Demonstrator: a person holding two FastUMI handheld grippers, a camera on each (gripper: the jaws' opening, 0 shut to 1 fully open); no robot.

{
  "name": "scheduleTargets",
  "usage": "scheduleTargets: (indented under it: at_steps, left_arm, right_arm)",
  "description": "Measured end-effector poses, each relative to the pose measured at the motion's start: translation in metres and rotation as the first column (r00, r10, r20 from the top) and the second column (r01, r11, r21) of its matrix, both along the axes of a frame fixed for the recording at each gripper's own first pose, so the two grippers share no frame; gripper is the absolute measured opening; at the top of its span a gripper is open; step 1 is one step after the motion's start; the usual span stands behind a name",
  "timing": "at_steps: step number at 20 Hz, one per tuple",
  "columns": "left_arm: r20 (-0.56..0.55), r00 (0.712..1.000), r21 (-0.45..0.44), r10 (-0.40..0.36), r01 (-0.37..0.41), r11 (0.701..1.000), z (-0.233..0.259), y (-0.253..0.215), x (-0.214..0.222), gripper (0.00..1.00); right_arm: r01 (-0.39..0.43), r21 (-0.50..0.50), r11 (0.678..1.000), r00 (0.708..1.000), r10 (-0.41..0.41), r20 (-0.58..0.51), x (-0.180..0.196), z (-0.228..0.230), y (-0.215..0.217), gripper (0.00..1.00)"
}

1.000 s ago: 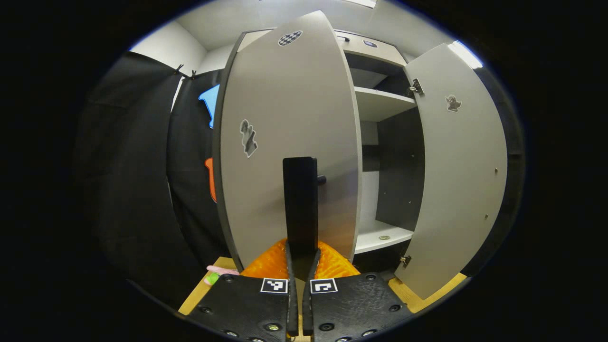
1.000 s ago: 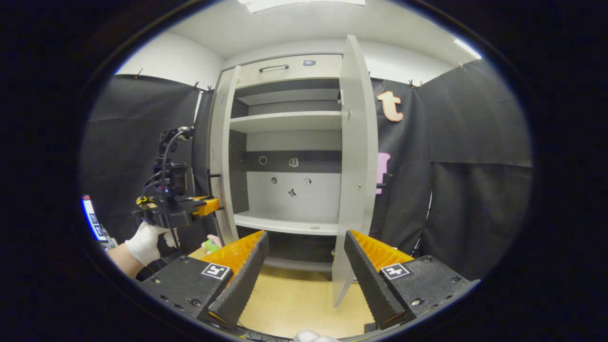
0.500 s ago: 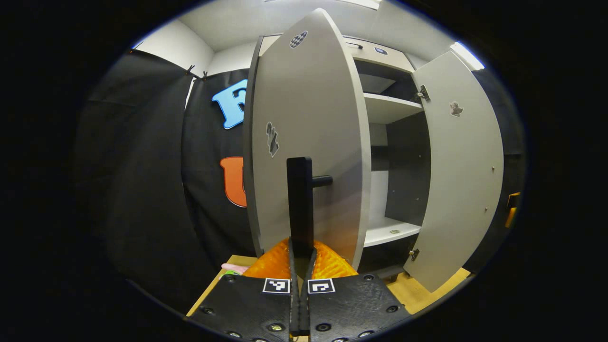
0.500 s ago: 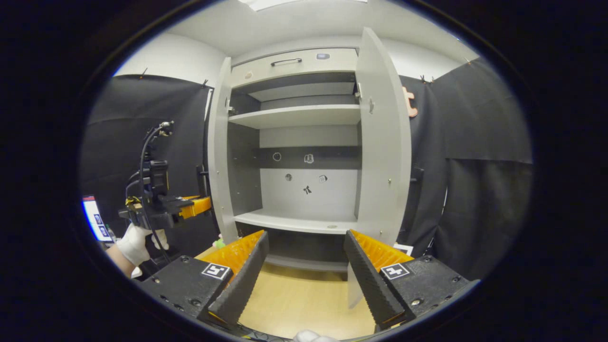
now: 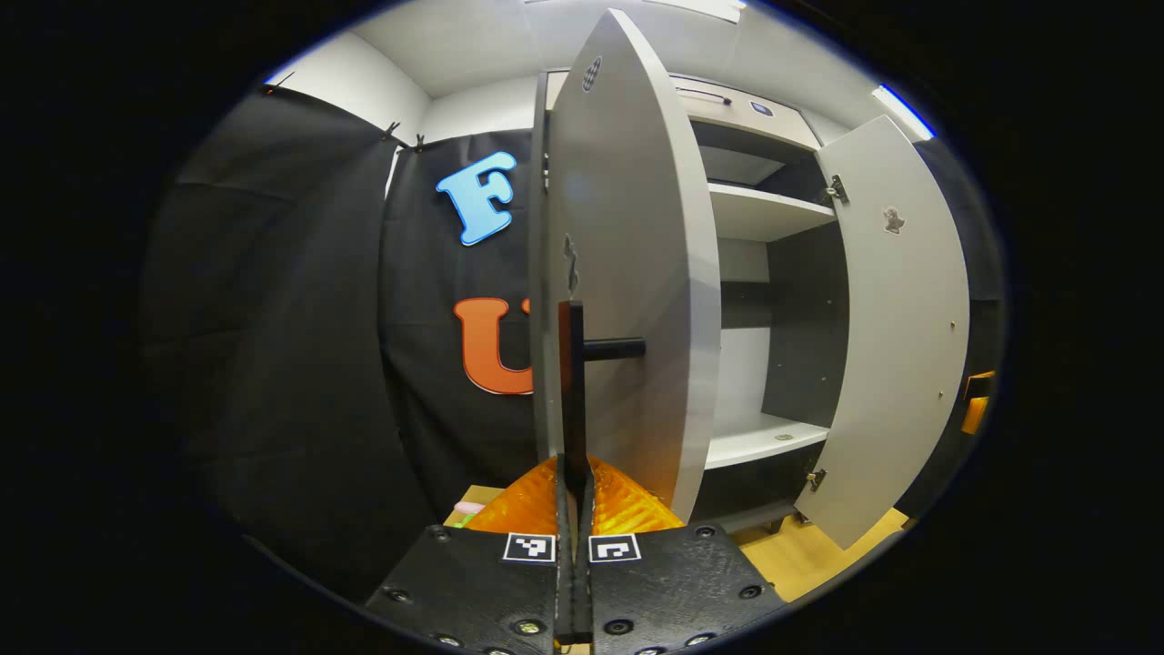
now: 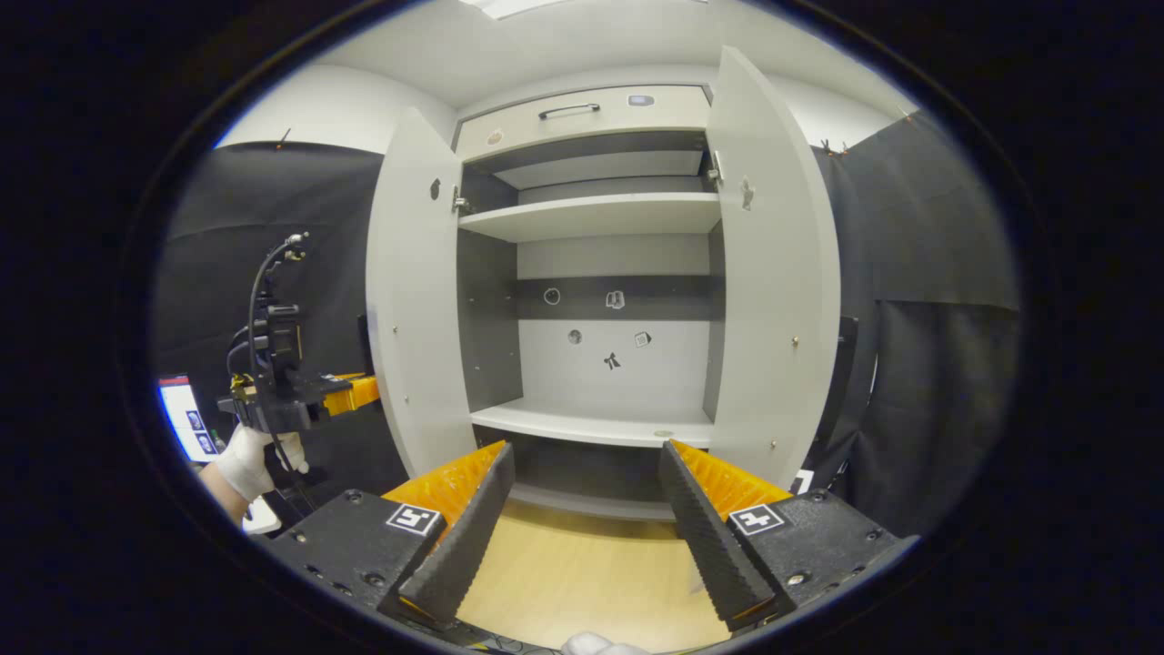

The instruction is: Open the right door of the double-door shoe cabinet with the right hand, and open the left door with the left hand.

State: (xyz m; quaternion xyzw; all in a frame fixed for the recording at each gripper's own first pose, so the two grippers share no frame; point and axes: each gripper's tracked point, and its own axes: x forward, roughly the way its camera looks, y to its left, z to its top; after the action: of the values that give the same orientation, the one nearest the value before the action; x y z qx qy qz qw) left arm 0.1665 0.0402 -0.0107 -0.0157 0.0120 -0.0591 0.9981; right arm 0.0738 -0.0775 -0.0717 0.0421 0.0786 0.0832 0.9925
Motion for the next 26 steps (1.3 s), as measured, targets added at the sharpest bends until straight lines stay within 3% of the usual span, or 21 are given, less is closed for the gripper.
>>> scheduleTargets:
  at_steps: [3, 4, 5, 11, 17, 19, 20, 21, 22, 24, 26]
  left_arm:
    - [-0.005, 0.999, 0.002, 0.043, -0.043, 0.999, -0.003, 0.029, 0.004, 0.00]
    - [0.004, 1.000, -0.020, 0.024, -0.024, 1.000, -0.002, 0.032, 0.007, 0.09]
    - [0.007, 1.000, -0.026, 0.007, -0.006, 1.000, -0.003, 0.034, 0.007, 0.00]
    - [0.019, 0.997, -0.030, -0.077, 0.078, 0.997, -0.005, 0.053, 0.012, 0.00]
    - [0.013, 0.997, -0.023, -0.082, 0.083, 0.996, -0.006, 0.052, 0.009, 0.00]
    - [0.017, 0.999, 0.014, -0.038, 0.038, 0.999, -0.007, 0.063, 0.004, 0.01]
    - [0.020, 1.000, 0.025, -0.019, 0.018, 1.000, -0.008, 0.068, 0.001, 0.07]
    - [0.018, 1.000, 0.020, 0.001, -0.001, 1.000, -0.009, 0.075, -0.002, 0.29]
    - [0.016, 1.000, 0.008, 0.018, -0.018, 1.000, -0.010, 0.080, -0.005, 0.36]
    - [0.014, 0.999, -0.010, 0.035, -0.035, 0.999, -0.013, 0.088, -0.010, 0.67]
    - [0.008, 0.997, -0.001, 0.071, -0.071, 0.997, -0.017, 0.097, -0.019, 0.82]
  right_arm:
    - [-0.008, 0.002, 1.000, 1.000, 0.008, -0.002, 0.001, -0.001, 0.006, 0.99]
    - [-0.008, 0.000, 1.000, 1.000, 0.008, -0.001, 0.001, -0.001, 0.006, 0.99]
    - [-0.007, -0.002, 1.000, 1.000, 0.007, -0.002, 0.000, -0.002, 0.006, 0.99]
    - [-0.001, 0.011, 1.000, 1.000, 0.001, -0.018, 0.003, -0.006, 0.008, 1.00]
    - [0.010, 0.012, 1.000, 1.000, -0.009, -0.016, 0.004, -0.005, 0.008, 0.99]
    - [0.011, 0.009, 1.000, 1.000, -0.011, -0.015, 0.004, -0.005, 0.008, 1.00]
    - [0.009, 0.009, 1.000, 1.000, -0.009, -0.016, 0.003, -0.005, 0.008, 0.99]
    - [0.007, 0.010, 1.000, 1.000, -0.007, -0.016, 0.003, -0.005, 0.009, 0.99]
    - [0.006, 0.009, 1.000, 1.000, -0.006, -0.016, 0.003, -0.005, 0.010, 0.99]
    - [0.002, 0.008, 1.000, 1.000, -0.002, -0.015, 0.005, -0.005, 0.012, 0.99]
    - [-0.005, 0.003, 1.000, 1.000, 0.005, -0.014, 0.005, -0.004, 0.014, 0.99]
